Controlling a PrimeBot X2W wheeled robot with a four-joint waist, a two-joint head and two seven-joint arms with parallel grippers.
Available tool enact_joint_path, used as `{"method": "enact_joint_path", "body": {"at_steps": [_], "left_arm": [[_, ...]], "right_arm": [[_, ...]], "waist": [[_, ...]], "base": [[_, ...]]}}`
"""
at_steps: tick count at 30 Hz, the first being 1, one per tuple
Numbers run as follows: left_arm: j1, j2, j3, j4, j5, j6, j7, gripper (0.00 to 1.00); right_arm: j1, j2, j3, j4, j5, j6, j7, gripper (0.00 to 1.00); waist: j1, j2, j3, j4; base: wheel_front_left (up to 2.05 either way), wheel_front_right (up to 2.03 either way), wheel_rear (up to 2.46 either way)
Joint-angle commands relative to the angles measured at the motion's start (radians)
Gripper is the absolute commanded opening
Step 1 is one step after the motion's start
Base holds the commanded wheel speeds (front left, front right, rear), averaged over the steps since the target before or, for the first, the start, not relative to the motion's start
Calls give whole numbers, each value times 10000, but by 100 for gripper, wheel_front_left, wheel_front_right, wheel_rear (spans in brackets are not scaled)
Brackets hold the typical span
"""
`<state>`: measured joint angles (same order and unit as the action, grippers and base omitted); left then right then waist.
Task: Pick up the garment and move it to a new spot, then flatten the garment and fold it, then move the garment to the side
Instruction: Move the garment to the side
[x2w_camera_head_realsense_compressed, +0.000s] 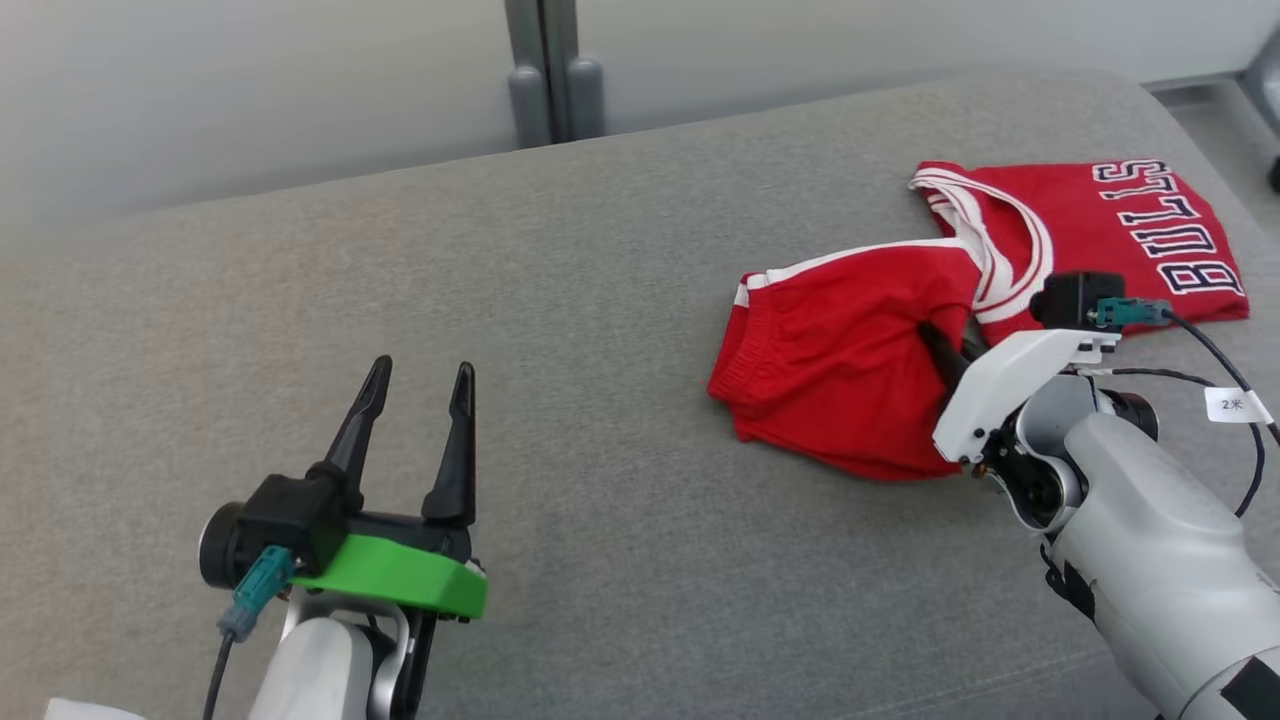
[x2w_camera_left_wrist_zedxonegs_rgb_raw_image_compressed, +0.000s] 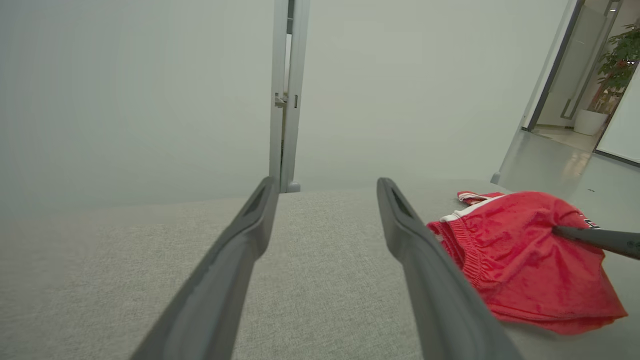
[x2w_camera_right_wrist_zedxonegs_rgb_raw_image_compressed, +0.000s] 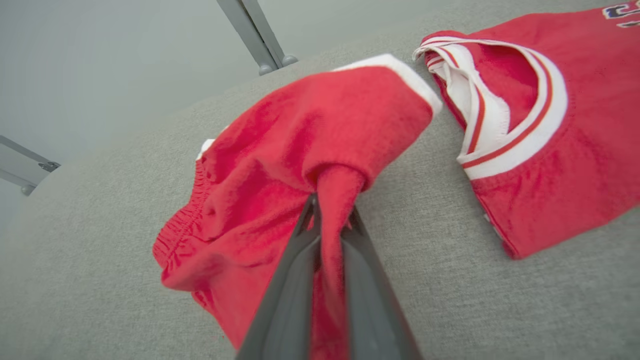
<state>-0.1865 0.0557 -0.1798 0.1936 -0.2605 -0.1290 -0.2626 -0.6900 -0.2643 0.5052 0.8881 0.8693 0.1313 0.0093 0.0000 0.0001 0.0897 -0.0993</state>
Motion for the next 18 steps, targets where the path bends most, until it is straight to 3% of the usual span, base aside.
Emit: {"method": "enact_joint_path", "body": {"at_steps": [1,11,18], "left_arm": [[-162,53,-74,63,-107,-34,-22,100],[-554,157,-559,248,-20,-34,-22,100],[-824,195,-655,269,9,-34,-22,100]], "right_arm": [[26,-36,15,-77,66,-13,-113,0],[-210,-176,88,-537,309,-11,-392,0],[-800,-845,335,-1056,189,-11,-231,0]], "waist": [[0,-1,360,-897],[0,-1,1035,-1401],[0,-1,1613,-1177]], "base": [[0,0,0],[0,0,0],[0,0,0]]}}
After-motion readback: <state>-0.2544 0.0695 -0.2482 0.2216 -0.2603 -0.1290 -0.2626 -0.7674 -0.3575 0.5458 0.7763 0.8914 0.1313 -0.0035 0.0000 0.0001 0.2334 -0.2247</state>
